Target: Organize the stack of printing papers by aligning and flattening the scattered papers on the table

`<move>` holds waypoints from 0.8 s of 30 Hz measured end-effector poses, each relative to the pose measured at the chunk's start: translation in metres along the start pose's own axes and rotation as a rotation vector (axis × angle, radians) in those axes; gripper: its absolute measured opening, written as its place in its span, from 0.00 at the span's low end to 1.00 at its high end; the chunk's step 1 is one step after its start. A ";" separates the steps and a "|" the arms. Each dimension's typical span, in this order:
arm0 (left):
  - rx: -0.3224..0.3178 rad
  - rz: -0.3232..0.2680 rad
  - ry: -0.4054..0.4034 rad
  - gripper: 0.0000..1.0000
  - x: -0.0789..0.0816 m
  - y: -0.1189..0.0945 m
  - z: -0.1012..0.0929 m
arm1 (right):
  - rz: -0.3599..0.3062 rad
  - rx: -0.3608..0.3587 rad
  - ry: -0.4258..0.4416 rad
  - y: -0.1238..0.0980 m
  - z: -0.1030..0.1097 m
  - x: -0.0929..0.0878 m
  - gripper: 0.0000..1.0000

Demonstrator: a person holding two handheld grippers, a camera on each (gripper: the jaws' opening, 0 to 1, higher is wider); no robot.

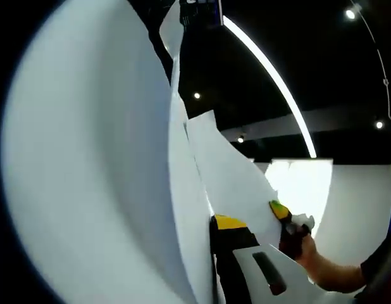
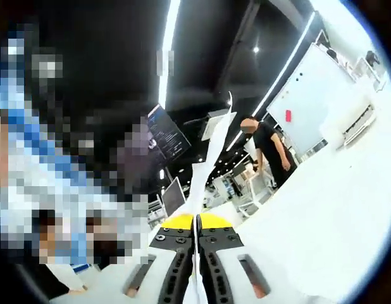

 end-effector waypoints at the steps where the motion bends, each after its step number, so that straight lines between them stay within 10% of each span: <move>1: 0.000 -0.001 0.000 0.07 0.000 0.000 0.000 | 0.000 -0.002 0.001 0.000 0.000 -0.002 0.00; 24: -0.004 -0.008 -0.009 0.08 0.001 0.000 0.002 | -0.036 -0.019 0.035 0.001 0.005 -0.025 0.00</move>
Point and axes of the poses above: the point that each gripper's makers call its tool centre point, and the gripper's own axes: y roughly forward along the fingers, z roughly to its left, x roughly out of its top, the point moved 5 cm from there along -y, roughly backward along the fingers, and after that the axes turned 10 degrees about y, right-handed, at the moved point
